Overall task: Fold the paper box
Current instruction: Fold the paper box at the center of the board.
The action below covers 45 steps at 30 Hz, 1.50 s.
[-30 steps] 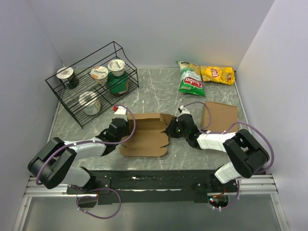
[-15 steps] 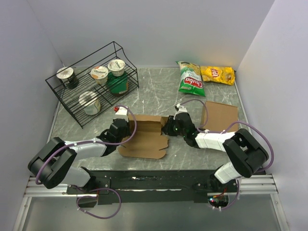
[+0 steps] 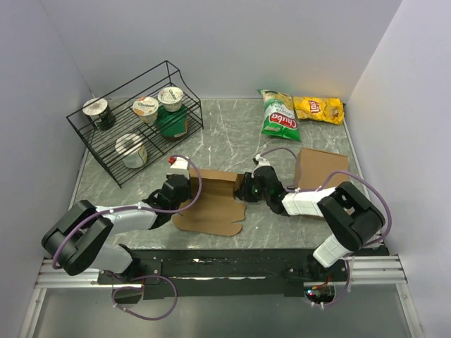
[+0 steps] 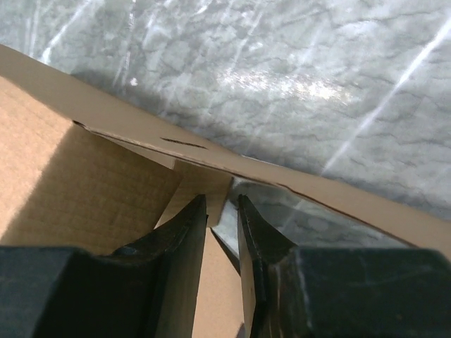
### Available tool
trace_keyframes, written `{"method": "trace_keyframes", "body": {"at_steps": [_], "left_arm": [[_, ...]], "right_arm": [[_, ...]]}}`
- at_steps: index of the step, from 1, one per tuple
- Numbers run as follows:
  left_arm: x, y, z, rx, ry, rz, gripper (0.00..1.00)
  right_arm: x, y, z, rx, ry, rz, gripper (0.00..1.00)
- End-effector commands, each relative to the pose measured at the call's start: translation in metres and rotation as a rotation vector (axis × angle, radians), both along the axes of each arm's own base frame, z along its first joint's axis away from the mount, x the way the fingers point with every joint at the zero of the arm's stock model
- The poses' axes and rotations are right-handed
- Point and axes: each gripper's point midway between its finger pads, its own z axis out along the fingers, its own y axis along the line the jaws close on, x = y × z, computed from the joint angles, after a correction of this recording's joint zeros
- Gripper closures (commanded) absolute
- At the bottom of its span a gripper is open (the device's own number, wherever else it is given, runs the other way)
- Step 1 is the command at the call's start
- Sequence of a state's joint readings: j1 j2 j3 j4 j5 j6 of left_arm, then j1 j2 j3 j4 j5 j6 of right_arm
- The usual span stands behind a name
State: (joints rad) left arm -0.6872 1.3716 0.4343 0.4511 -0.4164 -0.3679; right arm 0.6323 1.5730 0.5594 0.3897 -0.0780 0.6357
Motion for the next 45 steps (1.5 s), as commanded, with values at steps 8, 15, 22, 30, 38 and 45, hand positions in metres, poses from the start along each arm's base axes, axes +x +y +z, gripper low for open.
{"method": "trace_keyframes", "body": {"at_steps": [8,15,22,30,38,45], "left_arm": [[0.004,-0.006,0.008,-0.025,-0.006,0.006,0.99],[0.005,-0.007,0.008,-0.031,-0.007,-0.003,0.99],[0.005,-0.007,0.009,-0.034,-0.007,-0.003,0.99],[0.006,-0.004,0.006,-0.026,-0.001,0.021,0.99],[0.008,-0.004,0.005,-0.023,0.005,0.033,0.99],[0.006,-0.008,0.005,-0.011,-0.001,0.016,0.99]], "right_arm": [[-0.027,-0.069,0.058,-0.187,-0.151,-0.084,0.27],[0.002,-0.092,0.13,-0.112,-0.301,-0.032,0.15],[0.072,-0.105,0.138,-0.127,-0.294,-0.045,0.22],[0.096,-0.097,0.078,-0.089,-0.047,-0.052,0.45],[0.039,-0.056,0.031,0.083,0.15,-0.123,0.45],[0.026,-0.02,0.035,0.183,0.171,-0.198,0.41]]}}
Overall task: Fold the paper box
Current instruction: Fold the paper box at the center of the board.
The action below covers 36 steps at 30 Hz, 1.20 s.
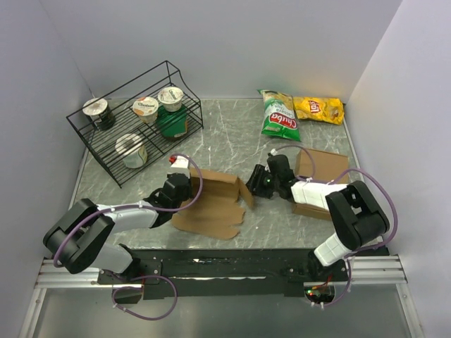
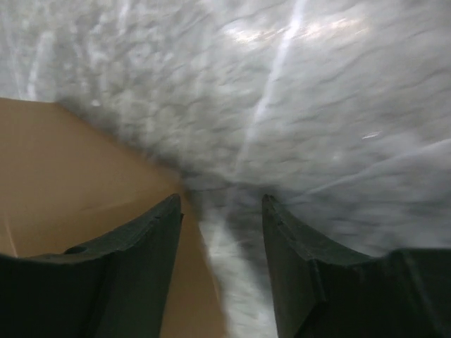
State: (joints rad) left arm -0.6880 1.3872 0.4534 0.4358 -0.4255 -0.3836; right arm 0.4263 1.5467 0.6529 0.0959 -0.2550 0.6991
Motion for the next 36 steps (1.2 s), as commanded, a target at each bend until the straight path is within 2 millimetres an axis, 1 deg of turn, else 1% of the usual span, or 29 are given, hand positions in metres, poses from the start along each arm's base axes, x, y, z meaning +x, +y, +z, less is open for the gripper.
{"method": "trace_keyframes", "body": {"at_steps": [1,2,3,5,7,8,10,11,12,14,15,17,18,20,21,26,30,32,36], "left_arm": [[0.003,-0.008,0.005,-0.004,-0.011,-0.001,0.99],[0.002,-0.008,0.005,0.001,-0.012,0.001,0.99],[0.0,-0.01,0.004,0.004,-0.012,-0.005,0.99],[-0.001,-0.011,0.004,0.008,-0.013,-0.006,0.99],[-0.002,-0.012,0.003,0.012,-0.013,-0.01,0.99],[-0.003,-0.013,0.003,0.015,-0.015,-0.017,0.99],[-0.004,-0.014,0.004,0.012,-0.015,-0.024,0.99],[-0.004,-0.014,0.003,0.012,-0.012,-0.025,0.99],[-0.003,-0.014,0.004,0.014,-0.013,-0.024,0.99],[-0.004,-0.015,0.003,0.013,-0.011,-0.026,0.99],[-0.003,-0.015,0.003,0.013,-0.012,-0.027,0.99],[-0.003,-0.015,0.002,0.018,-0.006,-0.027,0.99],[-0.003,-0.015,0.001,0.02,-0.004,-0.027,0.99],[-0.002,-0.016,0.002,0.02,-0.004,-0.028,0.99],[-0.002,-0.016,0.002,0.02,-0.004,-0.027,0.99],[-0.002,-0.016,0.0,0.026,0.002,-0.029,0.99],[-0.002,-0.016,0.0,0.026,0.003,-0.029,0.99],[-0.002,-0.016,0.001,0.025,0.001,-0.029,0.99],[-0.002,-0.017,0.0,0.025,0.003,-0.032,0.99]], "right_arm": [[0.018,0.029,0.035,0.135,-0.072,-0.119,0.41],[0.018,0.034,0.036,0.146,-0.07,-0.121,0.41],[0.019,0.035,0.034,0.149,-0.056,-0.137,0.4],[0.022,0.04,0.036,0.162,-0.053,-0.167,0.39],[0.023,0.044,0.033,0.152,-0.063,-0.154,0.39],[0.027,0.045,0.035,0.143,-0.072,-0.151,0.39],[0.027,0.048,0.032,0.115,-0.096,-0.107,0.38],[0.029,0.05,0.034,0.122,-0.13,-0.088,0.37],[0.026,0.055,0.036,0.148,-0.148,-0.043,0.32],[0.025,0.062,0.047,0.187,-0.255,0.035,0.29],[0.02,0.068,0.055,0.223,-0.289,0.087,0.26],[0.013,0.067,0.052,0.222,-0.315,0.117,0.25],[0.013,0.07,0.06,0.239,-0.349,0.136,0.24],[0.01,0.068,0.058,0.221,-0.376,0.167,0.24],[0.009,0.07,0.062,0.224,-0.403,0.184,0.24],[0.0,0.07,0.065,0.19,-0.491,0.277,0.26],[-0.007,0.072,0.074,0.184,-0.565,0.34,0.27],[-0.011,0.073,0.078,0.184,-0.6,0.38,0.27],[-0.015,0.074,0.08,0.169,-0.636,0.429,0.24]]}}
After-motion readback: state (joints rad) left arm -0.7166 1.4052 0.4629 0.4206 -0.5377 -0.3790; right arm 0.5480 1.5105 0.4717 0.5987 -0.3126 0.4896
